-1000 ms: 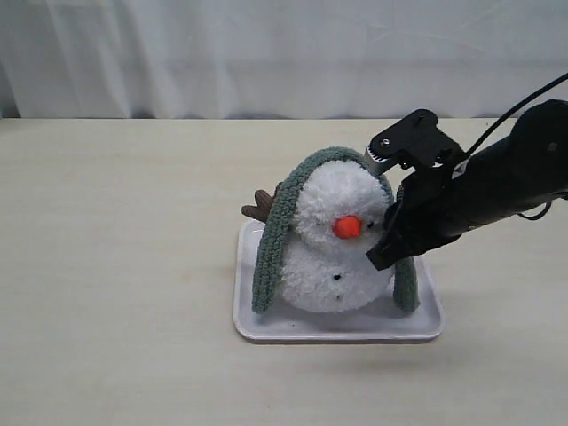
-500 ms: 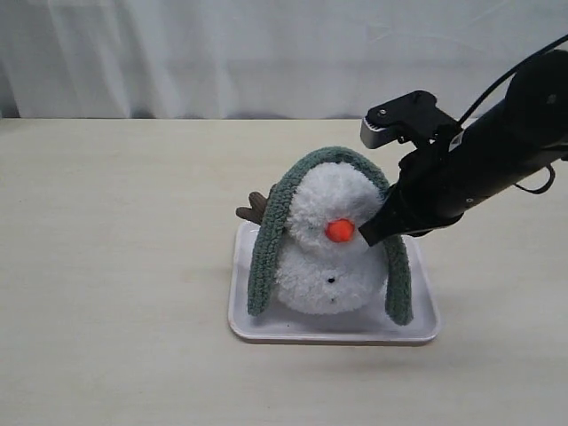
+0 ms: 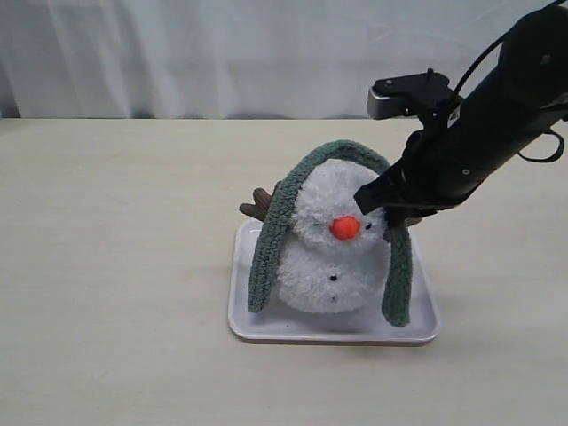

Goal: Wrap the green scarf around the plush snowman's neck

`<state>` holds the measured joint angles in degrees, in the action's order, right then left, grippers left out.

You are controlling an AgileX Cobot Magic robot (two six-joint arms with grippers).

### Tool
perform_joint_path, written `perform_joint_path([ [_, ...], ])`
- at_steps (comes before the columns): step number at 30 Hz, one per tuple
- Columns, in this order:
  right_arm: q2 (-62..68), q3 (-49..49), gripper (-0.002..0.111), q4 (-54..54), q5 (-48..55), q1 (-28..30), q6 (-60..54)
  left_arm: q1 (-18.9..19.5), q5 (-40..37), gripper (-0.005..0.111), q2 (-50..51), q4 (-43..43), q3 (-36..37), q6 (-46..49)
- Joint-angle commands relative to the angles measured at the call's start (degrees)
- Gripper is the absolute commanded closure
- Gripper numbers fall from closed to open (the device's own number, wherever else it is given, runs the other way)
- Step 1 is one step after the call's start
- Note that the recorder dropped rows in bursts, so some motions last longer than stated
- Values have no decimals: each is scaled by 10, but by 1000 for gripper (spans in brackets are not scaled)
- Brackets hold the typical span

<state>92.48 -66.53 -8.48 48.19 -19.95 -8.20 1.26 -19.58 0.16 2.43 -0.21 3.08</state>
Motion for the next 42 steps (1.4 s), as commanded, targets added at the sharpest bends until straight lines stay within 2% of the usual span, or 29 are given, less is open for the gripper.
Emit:
perform_joint_path([
  [1, 28, -1, 104, 1, 21, 1, 5, 1, 6, 107, -2, 0, 2, -1],
  [13, 39, -1, 103, 0, 24, 1, -2, 1, 6, 107, -2, 0, 2, -1],
  [15, 42, -1, 98, 0, 26, 1, -10, 1, 6, 107, -2, 0, 2, -1],
  [22, 27, -1, 66, 0, 47, 1, -16, 1, 6, 107, -2, 0, 2, -1],
  [26, 4, -1, 58, 0, 78, 1, -16, 1, 6, 107, -2, 0, 2, -1],
  [30, -31, -1, 58, 0, 117, 1, -16, 1, 6, 107, -2, 0, 2, -1],
  [35, -89, -1, 62, -41, 99, -2, -22, 1, 6, 107, -2, 0, 2, -1],
  [38, -99, -1, 73, -37, 39, -54, -9, 1, 6, 107, -2, 0, 2, -1],
  [42, -47, -49, 73, 40, 35, -124, 82, 1, 6, 107, -2, 0, 2, -1],
])
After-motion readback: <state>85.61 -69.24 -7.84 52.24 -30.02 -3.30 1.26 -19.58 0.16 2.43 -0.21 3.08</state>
